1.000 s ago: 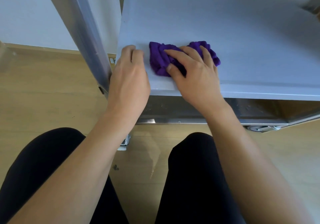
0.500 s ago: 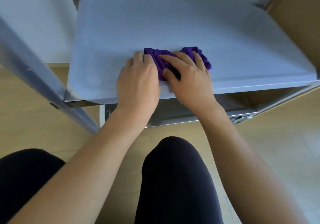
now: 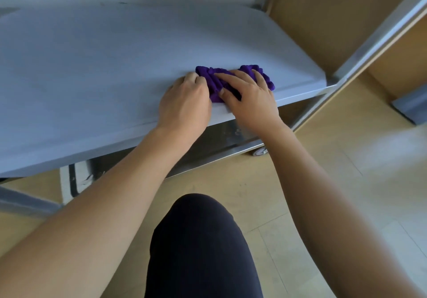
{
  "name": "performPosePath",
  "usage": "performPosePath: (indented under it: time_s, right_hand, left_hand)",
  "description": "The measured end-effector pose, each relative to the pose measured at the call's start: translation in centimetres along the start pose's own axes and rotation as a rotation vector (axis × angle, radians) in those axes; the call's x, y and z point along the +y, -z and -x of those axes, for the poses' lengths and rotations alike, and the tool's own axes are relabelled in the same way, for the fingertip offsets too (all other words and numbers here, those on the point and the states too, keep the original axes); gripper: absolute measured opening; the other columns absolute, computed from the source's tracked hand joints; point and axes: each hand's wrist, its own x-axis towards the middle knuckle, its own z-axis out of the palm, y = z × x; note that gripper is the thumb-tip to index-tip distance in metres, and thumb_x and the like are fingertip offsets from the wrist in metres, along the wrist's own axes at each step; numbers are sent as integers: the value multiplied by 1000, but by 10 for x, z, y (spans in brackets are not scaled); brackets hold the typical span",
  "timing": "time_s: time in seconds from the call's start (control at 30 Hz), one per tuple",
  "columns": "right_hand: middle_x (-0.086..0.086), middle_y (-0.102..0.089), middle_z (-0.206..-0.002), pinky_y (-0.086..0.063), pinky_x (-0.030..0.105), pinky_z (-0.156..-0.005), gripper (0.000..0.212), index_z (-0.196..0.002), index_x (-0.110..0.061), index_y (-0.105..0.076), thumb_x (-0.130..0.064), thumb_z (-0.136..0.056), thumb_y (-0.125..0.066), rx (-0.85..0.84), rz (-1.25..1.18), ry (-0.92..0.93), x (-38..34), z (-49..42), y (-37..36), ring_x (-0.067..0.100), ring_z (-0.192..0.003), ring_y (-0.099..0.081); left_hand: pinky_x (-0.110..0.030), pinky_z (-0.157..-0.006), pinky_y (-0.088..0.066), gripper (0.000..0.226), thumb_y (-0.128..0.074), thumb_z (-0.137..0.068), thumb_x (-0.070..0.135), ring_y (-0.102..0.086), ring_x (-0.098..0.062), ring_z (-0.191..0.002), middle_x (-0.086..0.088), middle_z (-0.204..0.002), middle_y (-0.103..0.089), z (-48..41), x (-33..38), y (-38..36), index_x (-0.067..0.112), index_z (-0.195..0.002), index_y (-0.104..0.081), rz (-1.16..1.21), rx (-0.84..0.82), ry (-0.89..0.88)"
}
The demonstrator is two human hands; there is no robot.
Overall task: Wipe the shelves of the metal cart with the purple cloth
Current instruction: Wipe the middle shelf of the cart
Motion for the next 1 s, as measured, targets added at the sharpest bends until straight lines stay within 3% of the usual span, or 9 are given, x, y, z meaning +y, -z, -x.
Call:
performPosePath:
  time_s: [0.13, 0.3, 0.5, 0.73, 0.83, 1.0]
  right_hand:
    - [-8, -43, -151, -16, 55, -119, 45, -142, -46, -42, -53, -98, -34, -19, 39, -22, 43, -14, 13, 33, -147, -22]
    - [-8, -37, -154, -11, 55, -120, 44, -144, -46, -39, -51, -100, -36, -12, 81, -197, 103, -31, 38, 36, -147, -16]
    - [-9, -32, -157, -6, 56, -120, 46, -144, -50, -35, -57, -98, -29, -42, 63, -331, 155, -53, 56, 38, -149, -10]
    - [-6, -37, -154, -16, 57, -117, 47, -145, -42, -39, -48, -99, -34, 41, 108, -321, 120, -46, 42, 44, -142, -22]
    - [-4, -42, -152, -17, 52, -117, 48, -143, -41, -43, -49, -96, -36, 49, 99, -146, 72, -38, 20, 41, -141, -28]
    - [-6, -38, -154, -10, 52, -119, 43, -146, -39, -41, -43, -103, -37, 39, 88, -77, 29, -33, 6, 40, -147, -16]
  left_hand:
    - [-41, -84, -44, 25, -46, -97, 19, -53, -33, -109, -14, -120, -54, -14, 25, -15, 3, -111, -58, 21, -30, -56]
    - [-43, -92, -41, 29, -42, -96, 18, -50, -35, -114, -15, -126, -52, -14, 35, -31, 1, -110, -61, 22, 20, -59]
    - [-44, -86, -44, 24, -43, -94, 14, -52, -37, -107, -15, -120, -54, -12, 40, -34, 2, -106, -60, -16, 58, -48]
    - [-47, -82, -49, 15, -53, -89, 10, -57, -42, -104, -19, -110, -59, -10, 43, -37, 0, -95, -63, -77, 59, -50]
    - [-46, -81, -50, 14, -53, -87, 11, -58, -42, -102, -19, -107, -60, -11, 42, -38, 1, -91, -62, -79, 58, -49]
    - [-45, -82, -48, 13, -49, -89, 10, -59, -39, -93, -18, -99, -57, -15, 40, -39, 2, -88, -58, -75, 74, -66]
